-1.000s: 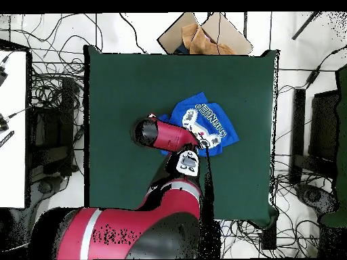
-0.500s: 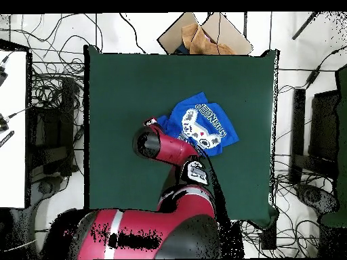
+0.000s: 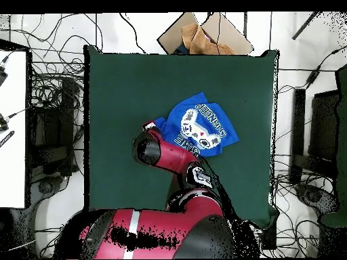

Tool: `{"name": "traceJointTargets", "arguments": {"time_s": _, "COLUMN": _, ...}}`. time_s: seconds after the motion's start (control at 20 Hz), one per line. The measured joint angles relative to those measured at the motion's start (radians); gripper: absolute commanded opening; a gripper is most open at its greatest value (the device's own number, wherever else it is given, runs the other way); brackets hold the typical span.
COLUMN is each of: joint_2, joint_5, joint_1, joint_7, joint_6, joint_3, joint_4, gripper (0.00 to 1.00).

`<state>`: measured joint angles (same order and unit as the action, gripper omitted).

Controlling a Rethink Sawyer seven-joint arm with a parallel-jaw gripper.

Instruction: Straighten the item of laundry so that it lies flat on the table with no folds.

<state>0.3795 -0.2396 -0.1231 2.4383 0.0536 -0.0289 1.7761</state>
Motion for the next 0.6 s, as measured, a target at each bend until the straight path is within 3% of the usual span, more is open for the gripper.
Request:
{"name": "traceJointTargets", "arguments": {"time_s": 0.15, "joint_2": -0.001, "joint_5": 0.006, "joint_1": 0.002, "joint_7": 0.0, "joint_6": 0.032, "joint_3": -0.012, "joint_4": 0.008, "gripper": 0.0}}
{"name": "traceJointTargets", "arguments": {"time_s": 0.3, "joint_2": -0.002, "joint_5": 0.066, "joint_1": -0.052, "joint_7": 0.0, "joint_6": 0.074, "joint_3": -0.067, "joint_4": 0.019, "gripper": 0.0}}
{"name": "traceJointTargets", "arguments": {"time_s": 0.6, "joint_2": -0.019, "joint_5": 0.261, "joint_1": -0.269, "joint_7": 0.0, "joint_6": 0.127, "joint_3": -0.251, "joint_4": 0.07, "gripper": 0.0}}
